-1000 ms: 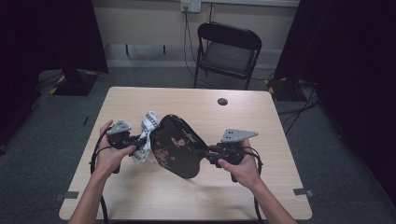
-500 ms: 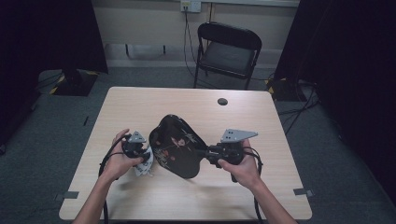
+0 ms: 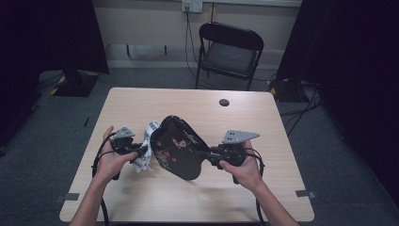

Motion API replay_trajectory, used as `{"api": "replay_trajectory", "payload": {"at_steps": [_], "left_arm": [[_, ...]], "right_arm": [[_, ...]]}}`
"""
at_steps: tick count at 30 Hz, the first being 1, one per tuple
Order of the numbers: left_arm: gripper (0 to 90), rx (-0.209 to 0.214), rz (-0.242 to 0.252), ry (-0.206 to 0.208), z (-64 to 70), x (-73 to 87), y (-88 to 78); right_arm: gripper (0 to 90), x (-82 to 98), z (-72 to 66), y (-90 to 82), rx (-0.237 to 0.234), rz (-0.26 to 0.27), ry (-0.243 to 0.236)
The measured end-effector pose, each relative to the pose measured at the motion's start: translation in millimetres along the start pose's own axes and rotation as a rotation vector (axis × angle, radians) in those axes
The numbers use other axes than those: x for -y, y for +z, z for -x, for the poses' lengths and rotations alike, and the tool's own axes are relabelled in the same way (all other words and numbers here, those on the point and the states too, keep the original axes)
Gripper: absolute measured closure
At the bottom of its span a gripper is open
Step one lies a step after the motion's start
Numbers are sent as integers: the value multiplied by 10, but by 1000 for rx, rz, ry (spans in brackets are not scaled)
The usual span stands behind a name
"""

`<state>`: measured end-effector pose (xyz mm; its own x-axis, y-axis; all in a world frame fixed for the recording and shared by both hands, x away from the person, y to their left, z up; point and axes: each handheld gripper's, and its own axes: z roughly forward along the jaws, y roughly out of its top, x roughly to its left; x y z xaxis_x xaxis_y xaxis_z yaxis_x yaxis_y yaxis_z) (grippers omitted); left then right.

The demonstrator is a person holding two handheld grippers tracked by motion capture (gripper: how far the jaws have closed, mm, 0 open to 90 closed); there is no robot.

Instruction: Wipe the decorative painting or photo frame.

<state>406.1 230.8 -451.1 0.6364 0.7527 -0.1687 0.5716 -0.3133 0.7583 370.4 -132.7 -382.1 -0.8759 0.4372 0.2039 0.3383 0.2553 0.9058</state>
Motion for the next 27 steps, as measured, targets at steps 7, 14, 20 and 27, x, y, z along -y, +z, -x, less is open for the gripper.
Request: {"api": "replay_trajectory", "payload": {"at_steps": [7,14,20,27], "left_arm": [[779,-3,-54,19,28,4,79],[770,25,76,-53,-46,-40,-133],[775,21,-41,-9,14,42,54],[771,59,-167,26,78,115,226]], "right_arm": [[787,2,14,-6,-4,0,5],[787,1,19,-2,-8,0,9],[787,-2,20,-2,-7,-2,8],[786,1,24,-7,-7,-1,10]]}}
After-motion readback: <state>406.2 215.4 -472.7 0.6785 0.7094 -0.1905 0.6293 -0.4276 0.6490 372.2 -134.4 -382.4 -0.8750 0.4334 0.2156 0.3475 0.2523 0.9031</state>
